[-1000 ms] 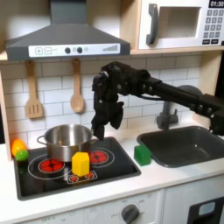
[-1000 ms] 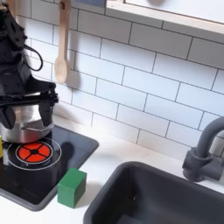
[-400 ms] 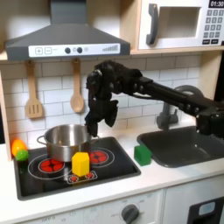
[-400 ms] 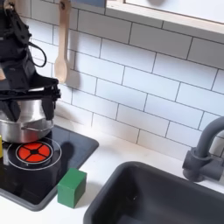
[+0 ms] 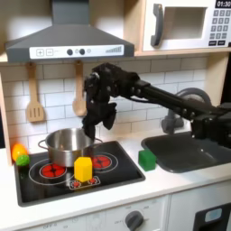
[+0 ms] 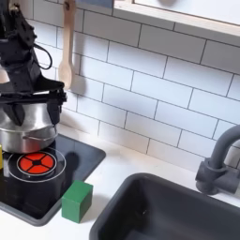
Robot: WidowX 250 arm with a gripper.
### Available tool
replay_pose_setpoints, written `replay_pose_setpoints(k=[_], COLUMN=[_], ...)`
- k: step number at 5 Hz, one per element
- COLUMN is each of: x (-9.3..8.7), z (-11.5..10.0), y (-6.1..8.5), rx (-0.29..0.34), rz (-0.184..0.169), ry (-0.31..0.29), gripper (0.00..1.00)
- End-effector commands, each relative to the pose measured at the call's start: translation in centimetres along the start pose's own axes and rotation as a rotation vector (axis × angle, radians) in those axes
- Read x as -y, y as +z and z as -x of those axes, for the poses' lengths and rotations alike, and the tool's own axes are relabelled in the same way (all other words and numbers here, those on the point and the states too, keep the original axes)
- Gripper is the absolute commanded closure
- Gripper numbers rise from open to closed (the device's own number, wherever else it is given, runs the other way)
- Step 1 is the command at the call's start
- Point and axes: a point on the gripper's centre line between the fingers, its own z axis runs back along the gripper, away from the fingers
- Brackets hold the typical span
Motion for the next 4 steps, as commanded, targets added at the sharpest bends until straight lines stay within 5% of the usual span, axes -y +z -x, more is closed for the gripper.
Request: replay_pose_setpoints(k=[1,4], x=[-0.7,-1.0], z=[-2.4,-2.7], y=[-1.2,-2.2], rx=[0.015,0.007], rz=[-0.008,-0.029], ry=[0.03,-0.036], gripper=[0.0,0.0])
